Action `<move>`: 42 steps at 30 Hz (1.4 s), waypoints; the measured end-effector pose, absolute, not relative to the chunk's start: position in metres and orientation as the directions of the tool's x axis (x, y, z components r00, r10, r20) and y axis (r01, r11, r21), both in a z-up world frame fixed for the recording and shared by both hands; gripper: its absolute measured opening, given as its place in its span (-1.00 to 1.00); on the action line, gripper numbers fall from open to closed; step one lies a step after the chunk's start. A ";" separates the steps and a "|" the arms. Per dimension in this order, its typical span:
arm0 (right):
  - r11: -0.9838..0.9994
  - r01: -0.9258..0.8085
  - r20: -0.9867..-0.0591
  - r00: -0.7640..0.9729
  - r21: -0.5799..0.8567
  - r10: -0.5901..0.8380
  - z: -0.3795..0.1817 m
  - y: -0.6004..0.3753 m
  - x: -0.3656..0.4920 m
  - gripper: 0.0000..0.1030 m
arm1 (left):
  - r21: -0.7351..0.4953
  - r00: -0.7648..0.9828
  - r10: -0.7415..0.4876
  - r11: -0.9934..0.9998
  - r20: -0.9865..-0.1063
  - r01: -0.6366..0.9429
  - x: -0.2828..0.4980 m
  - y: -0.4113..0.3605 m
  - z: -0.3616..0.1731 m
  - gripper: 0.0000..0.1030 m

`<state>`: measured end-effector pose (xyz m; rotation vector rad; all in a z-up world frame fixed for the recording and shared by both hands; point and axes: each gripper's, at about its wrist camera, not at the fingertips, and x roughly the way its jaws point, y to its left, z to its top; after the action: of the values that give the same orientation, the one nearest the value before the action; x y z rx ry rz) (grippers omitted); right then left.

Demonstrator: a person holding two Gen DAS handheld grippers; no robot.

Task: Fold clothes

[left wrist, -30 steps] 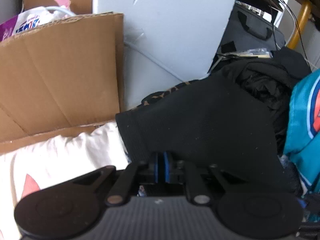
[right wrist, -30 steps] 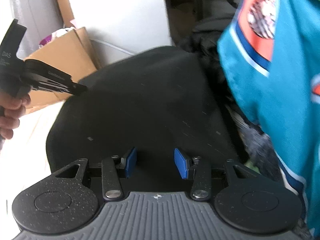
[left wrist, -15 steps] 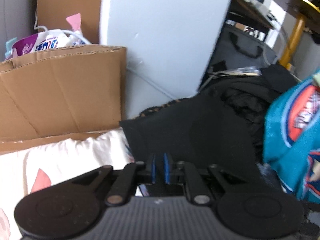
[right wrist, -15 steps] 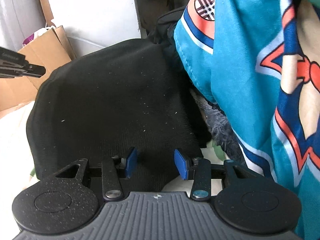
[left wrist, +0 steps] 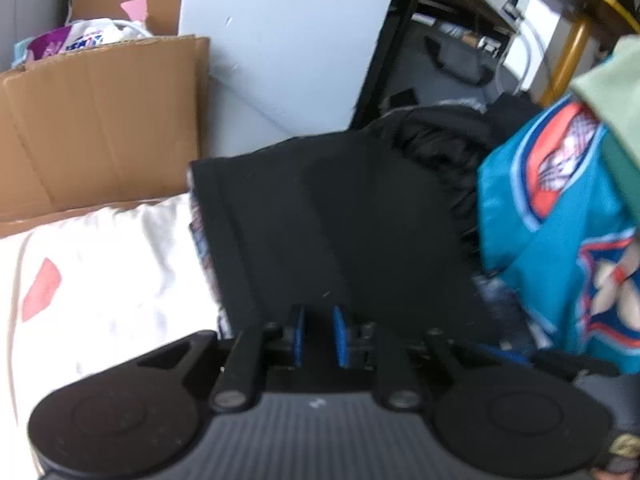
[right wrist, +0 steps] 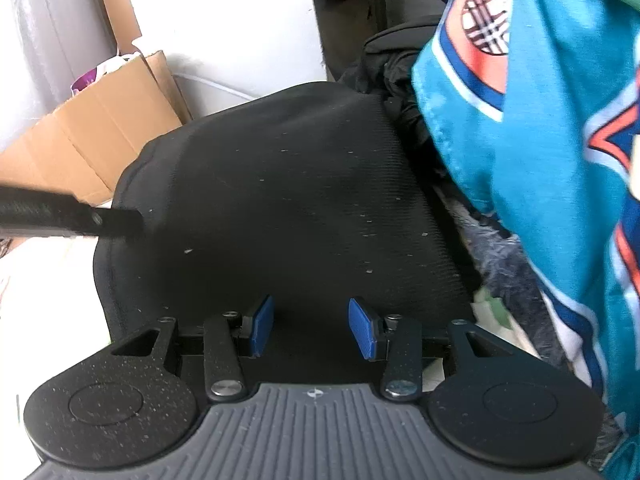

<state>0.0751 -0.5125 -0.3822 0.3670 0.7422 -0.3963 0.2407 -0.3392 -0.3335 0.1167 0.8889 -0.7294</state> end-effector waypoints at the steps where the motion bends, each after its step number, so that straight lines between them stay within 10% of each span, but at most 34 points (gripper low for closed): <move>1: 0.860 0.474 -0.714 0.667 0.187 -0.212 -0.384 -0.511 0.076 -0.06 | -0.205 0.410 -0.529 0.763 -0.743 0.613 0.242 -0.337 -0.338 -0.66; 13: 0.824 0.534 -0.762 0.610 0.191 -0.218 -0.391 -0.510 0.058 -0.05 | -0.226 0.406 -0.472 0.823 -0.783 0.520 0.239 -0.295 -0.359 -0.55; 20: 0.818 0.543 -0.771 0.599 0.191 -0.218 -0.375 -0.503 0.054 -0.01 | -0.222 0.398 -0.441 0.845 -0.804 0.487 0.230 -0.274 -0.351 0.00; 30: 0.808 0.546 -0.789 0.587 0.222 -0.180 -0.321 -0.489 0.051 0.68 | -0.193 0.391 -0.386 0.873 -0.836 0.448 0.221 -0.241 -0.299 0.78; 42: 0.767 0.561 -0.807 0.583 0.311 -0.099 -0.235 -0.485 0.041 0.89 | -0.184 0.375 -0.347 0.895 -0.859 0.406 0.207 -0.206 -0.199 0.94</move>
<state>0.0409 -0.4853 -0.2346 0.5904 0.8715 -0.4121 0.2067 -0.2061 -0.1990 0.0610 1.0839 -0.4824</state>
